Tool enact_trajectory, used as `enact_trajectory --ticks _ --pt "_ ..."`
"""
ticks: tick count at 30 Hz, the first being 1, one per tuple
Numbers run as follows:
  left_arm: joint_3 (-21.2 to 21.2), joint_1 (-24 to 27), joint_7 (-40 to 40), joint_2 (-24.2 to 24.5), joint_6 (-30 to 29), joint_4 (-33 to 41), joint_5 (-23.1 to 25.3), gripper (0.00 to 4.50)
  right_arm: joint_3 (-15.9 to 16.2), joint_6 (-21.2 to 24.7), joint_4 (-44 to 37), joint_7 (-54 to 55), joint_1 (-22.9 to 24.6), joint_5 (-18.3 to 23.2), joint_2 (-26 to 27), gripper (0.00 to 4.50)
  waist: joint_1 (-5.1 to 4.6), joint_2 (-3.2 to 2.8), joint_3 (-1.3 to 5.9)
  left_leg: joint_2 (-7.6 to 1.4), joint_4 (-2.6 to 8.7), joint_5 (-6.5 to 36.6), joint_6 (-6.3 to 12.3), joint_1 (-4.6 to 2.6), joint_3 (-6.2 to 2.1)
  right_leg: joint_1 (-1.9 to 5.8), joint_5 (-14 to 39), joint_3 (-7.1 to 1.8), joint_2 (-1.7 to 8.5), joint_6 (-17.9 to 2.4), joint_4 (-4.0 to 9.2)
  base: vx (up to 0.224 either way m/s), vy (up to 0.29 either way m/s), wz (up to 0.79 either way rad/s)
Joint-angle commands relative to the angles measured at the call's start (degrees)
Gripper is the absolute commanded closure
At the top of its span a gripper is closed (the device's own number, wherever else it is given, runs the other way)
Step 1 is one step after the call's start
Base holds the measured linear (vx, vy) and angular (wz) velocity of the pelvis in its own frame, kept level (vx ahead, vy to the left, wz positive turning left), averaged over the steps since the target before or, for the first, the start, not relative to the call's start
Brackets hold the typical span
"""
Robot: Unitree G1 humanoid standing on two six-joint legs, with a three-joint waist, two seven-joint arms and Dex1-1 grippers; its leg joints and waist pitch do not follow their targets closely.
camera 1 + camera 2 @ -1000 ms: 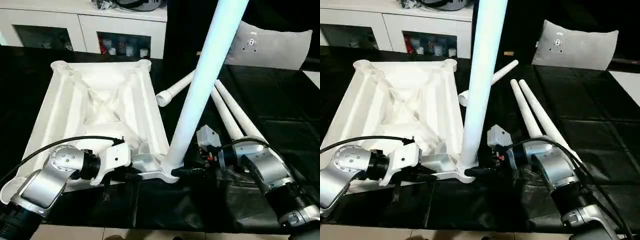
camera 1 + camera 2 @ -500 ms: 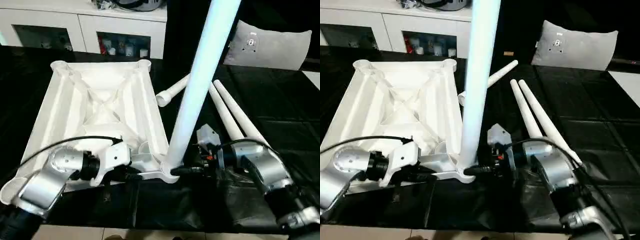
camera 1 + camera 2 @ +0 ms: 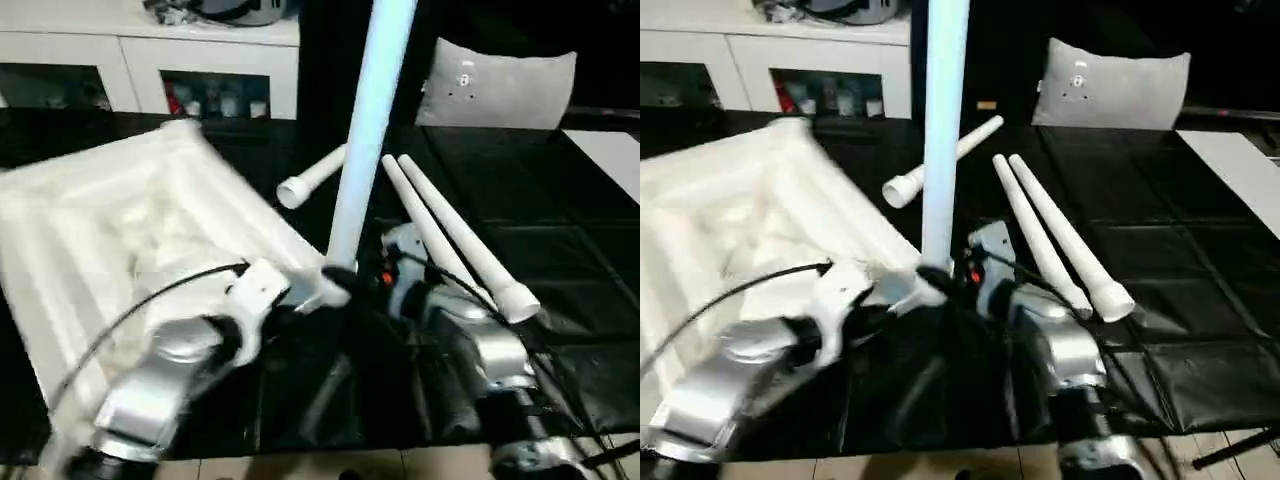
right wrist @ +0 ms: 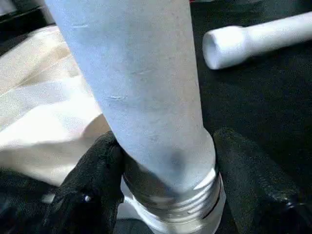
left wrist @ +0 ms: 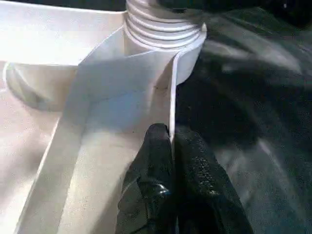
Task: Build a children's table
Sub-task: Rotate leg to tighten
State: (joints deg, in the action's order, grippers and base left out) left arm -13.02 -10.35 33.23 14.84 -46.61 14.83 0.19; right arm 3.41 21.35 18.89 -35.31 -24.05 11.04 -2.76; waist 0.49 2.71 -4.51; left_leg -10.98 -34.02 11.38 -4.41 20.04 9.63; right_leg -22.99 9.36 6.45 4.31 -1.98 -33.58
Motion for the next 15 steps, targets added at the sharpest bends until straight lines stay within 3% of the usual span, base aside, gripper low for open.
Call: enact_trajectory --ticks 1,2,4,5,8,15 --pt "-3.5 -5.0 -0.9 -3.4 2.7 3.1 -1.6 4.5 7.3 4.5 2.6 -2.9 1.3 1.1 4.5 1.96 0.45 -0.2 3.07 -2.05 4.29 15.0 1.92 -0.1 -1.16 2.1 30.2 -3.18 4.27 -3.8 5.79 0.0 0.0 0.0" --pt "-3.4 -5.4 -1.2 -3.9 2.0 3.0 -1.4 4.5 6.8 4.3 2.8 -2.0 1.5 0.9 4.9 1.96 0.61 -0.3 3.19 -2.17 4.4 13.4 2.2 0.2 -1.13 2.32 27.0 -3.35 4.25 -4.6 5.27 0.0 0.0 0.0" --pt "-3.4 -5.6 -1.1 -3.8 1.9 2.8 -1.4 4.5 6.4 4.3 2.9 -2.0 1.6 1.2 5.1 1.96 0.71 -0.36 3.16 -2.25 4.47 13.0 2.22 0.3 -1.1 2.4 25.9 -3.37 4.25 -4.9 5.18 0.0 0.0 0.0" --pt "-3.4 -5.8 -0.9 -3.6 1.6 2.8 -1.0 4.5 6.1 4.3 2.9 -1.9 1.7 1.0 5.2 1.42 0.87 -0.32 3.35 -2.28 4.42 11.5 2.31 0.33 -1.01 2.56 23.1 -3.54 4.27 -5.6 4.79 0.0 0.0 0.0" --pt "-3.3 -5.9 -0.6 -2.9 0.6 3.1 -0.4 4.5 4.4 4.9 3.1 -0.7 1.6 1.3 5.8 1.19 0.97 -0.41 3.32 -2.27 4.43 10.3 2.58 0.39 -0.84 2.67 20.7 -3.66 4.26 -6.7 4.52 0.0 0.0 0.0" --pt "-3.1 -5.6 -0.3 -1.2 0.0 3.2 -1.4 4.5 3.0 4.9 2.1 -1.2 1.5 2.3 4.6 0.68 0.94 -0.6 3.06 -2.31 4.64 12.3 1.95 0.24 -0.96 2.67 23.5 -3.57 4.28 -6.1 4.9 0.0 0.0 0.0"
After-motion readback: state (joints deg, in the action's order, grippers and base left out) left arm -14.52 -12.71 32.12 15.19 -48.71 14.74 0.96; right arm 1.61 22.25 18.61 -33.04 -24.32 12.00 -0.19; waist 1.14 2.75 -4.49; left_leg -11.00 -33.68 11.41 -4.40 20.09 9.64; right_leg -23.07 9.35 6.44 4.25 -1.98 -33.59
